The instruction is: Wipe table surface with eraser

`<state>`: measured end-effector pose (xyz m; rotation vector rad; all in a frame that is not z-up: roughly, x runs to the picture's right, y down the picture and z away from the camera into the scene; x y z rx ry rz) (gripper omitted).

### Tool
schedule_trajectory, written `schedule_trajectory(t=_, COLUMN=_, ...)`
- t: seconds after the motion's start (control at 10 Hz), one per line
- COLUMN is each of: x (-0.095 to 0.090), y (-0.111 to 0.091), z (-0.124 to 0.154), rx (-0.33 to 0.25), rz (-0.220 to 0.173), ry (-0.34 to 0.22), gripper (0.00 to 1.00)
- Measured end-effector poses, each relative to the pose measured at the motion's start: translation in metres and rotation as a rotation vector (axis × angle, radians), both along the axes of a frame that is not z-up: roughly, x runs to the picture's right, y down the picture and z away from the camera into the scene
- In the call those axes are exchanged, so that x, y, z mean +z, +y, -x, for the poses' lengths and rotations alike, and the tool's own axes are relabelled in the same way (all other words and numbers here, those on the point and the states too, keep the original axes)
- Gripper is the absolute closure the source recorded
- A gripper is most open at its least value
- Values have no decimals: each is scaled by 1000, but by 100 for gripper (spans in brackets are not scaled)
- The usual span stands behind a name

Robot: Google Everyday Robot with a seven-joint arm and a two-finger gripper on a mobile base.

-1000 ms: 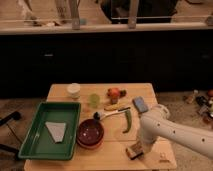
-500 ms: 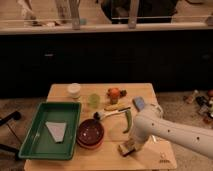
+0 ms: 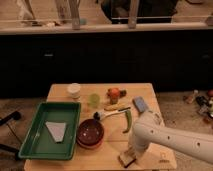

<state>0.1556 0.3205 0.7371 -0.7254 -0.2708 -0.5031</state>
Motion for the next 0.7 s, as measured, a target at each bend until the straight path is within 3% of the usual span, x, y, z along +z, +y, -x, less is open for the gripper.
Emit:
schedule_trajectory(t=0.2, x=9, y=4, z=-19, rx=10, rz=7, ry=50, gripper=100)
schedule_trajectory(t=0.7, x=9, y=0, z=-23, rx=15, rz=9, ry=64, gripper=100)
